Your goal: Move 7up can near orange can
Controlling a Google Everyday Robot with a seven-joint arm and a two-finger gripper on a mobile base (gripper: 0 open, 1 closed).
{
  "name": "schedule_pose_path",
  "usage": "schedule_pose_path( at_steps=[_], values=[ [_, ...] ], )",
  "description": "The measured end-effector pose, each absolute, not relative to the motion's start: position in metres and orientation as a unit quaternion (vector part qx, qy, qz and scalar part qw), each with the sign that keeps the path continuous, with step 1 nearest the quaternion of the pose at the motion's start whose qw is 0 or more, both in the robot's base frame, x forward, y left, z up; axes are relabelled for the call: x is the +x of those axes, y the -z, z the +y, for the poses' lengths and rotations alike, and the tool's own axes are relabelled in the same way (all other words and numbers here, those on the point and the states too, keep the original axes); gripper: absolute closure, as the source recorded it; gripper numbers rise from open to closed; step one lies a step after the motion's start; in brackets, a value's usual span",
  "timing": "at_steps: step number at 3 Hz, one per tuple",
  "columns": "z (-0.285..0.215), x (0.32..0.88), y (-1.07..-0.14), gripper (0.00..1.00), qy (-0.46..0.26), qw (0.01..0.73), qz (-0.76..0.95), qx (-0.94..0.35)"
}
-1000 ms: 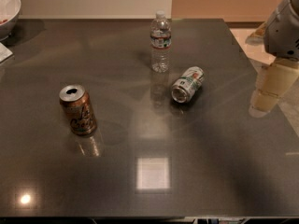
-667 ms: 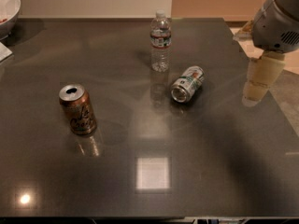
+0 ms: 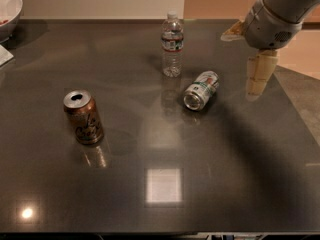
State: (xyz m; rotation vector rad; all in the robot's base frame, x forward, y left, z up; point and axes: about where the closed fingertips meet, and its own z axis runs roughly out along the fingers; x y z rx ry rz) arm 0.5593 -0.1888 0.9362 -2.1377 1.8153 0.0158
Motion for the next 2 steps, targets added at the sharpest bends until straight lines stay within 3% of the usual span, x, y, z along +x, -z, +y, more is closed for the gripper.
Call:
schedule_pose_path(
  at_steps=[2],
  values=[
    [-0.165, 0.608, -0.898, 0.0, -0.029, 0.15, 0.515, -0.843]
  ],
)
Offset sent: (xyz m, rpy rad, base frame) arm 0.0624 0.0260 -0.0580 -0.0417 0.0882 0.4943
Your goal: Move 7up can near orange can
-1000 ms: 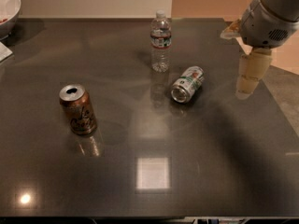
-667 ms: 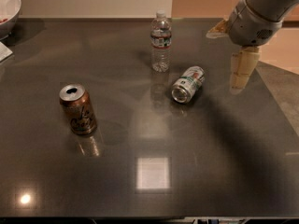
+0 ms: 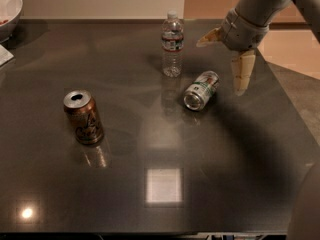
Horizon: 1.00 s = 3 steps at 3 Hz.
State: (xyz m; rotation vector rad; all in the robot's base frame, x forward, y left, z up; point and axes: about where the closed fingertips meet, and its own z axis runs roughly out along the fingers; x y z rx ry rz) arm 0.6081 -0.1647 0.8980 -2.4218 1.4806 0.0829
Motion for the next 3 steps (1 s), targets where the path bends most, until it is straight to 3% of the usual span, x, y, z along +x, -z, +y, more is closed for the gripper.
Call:
schedule_pose_path(
  at_steps=[3],
  values=[
    [-0.134, 0.633, -0.855, 0.0, -0.052, 0.115, 0.398, -0.909]
  ],
)
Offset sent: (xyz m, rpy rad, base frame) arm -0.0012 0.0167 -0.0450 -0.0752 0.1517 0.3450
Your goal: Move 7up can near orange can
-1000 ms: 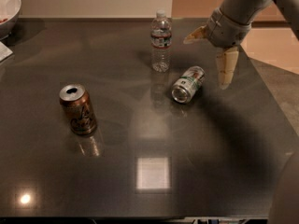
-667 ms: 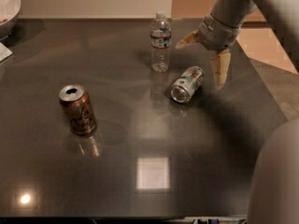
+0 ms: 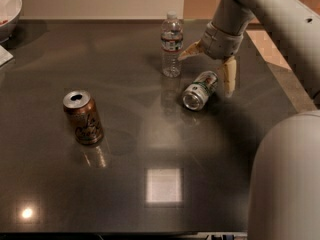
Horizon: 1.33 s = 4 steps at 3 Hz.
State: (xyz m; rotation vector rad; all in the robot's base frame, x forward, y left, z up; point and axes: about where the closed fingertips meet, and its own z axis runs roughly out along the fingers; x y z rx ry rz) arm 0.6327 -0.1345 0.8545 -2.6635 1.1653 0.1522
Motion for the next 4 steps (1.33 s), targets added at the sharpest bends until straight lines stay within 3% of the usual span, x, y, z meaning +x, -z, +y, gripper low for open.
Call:
schedule_pose_path(
  at_steps=[1, 4],
  values=[
    [-0.133, 0.63, -0.849, 0.17, -0.048, 0.096, 0.372, -0.922],
    [-0.126, 0.605, -0.867, 0.87, -0.024, 0.08, 0.361, -0.929]
  ],
)
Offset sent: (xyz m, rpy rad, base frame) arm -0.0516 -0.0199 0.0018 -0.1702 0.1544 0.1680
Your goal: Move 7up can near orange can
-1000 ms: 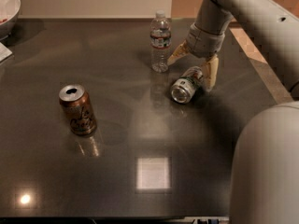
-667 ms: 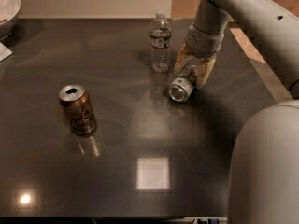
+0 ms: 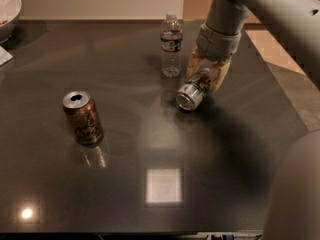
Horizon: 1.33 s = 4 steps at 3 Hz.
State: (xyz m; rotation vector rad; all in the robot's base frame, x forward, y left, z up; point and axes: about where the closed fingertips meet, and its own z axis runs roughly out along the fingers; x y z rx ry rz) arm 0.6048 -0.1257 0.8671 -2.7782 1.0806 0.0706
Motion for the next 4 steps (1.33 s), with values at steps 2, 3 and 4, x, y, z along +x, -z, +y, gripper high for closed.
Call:
schedule_pose_path(
  at_steps=[2, 3, 4],
  values=[
    [-0.07, 0.568, -0.891, 1.0, -0.044, 0.11, 0.355, -0.927],
    [-0.035, 0.556, -0.888, 1.0, -0.067, 0.116, 0.353, -0.926],
    [-0.006, 0.543, -0.884, 1.0, -0.085, 0.117, 0.349, -0.926]
  ],
)
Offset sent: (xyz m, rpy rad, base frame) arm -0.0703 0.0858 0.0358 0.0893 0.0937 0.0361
